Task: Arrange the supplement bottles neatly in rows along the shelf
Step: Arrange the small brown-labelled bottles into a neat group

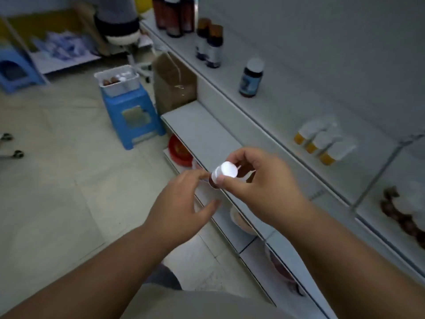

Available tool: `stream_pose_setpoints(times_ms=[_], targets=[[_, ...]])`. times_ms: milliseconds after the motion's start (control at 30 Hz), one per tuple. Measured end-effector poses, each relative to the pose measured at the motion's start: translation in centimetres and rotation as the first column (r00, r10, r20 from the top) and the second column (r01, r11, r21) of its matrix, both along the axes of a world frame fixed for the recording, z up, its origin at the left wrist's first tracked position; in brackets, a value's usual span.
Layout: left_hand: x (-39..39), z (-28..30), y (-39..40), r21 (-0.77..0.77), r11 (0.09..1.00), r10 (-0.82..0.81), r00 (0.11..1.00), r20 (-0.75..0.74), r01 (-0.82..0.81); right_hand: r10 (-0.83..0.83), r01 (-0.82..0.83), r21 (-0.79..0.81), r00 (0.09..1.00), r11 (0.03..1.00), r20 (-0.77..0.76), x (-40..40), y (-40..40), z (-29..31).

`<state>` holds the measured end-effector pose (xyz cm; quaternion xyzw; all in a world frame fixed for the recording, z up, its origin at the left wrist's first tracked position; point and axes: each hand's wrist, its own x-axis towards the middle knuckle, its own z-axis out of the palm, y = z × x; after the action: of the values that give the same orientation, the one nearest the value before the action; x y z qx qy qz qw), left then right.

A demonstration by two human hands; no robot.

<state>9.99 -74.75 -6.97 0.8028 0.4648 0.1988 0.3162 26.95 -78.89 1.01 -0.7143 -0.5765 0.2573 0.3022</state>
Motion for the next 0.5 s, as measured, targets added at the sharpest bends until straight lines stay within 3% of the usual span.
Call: stream_pose_setpoints(times_ms=[100,233,500], targets=[[-6.6,-0.7,4.1,-0.007,0.994,0.113,0.993,-0.018,-0.113,0.156,-0.155,-0.018,0.985,0.988,0.075,-6.3,6.3,-1.1],[-16.7,-0.5,11.4,0.073,0.970,0.239,0.968,-0.074,-0.233,0.307,-0.307,-0.009,0.951,0.952,0.044,-15.9,15.4,-2.2],[-27.8,1.6,25.7,0.081,0.929,0.369,0.921,-0.123,-0.361,0.435,-0.435,-0.007,0.900,0.900,-0.005,-27.4,31.5,-1.9]])
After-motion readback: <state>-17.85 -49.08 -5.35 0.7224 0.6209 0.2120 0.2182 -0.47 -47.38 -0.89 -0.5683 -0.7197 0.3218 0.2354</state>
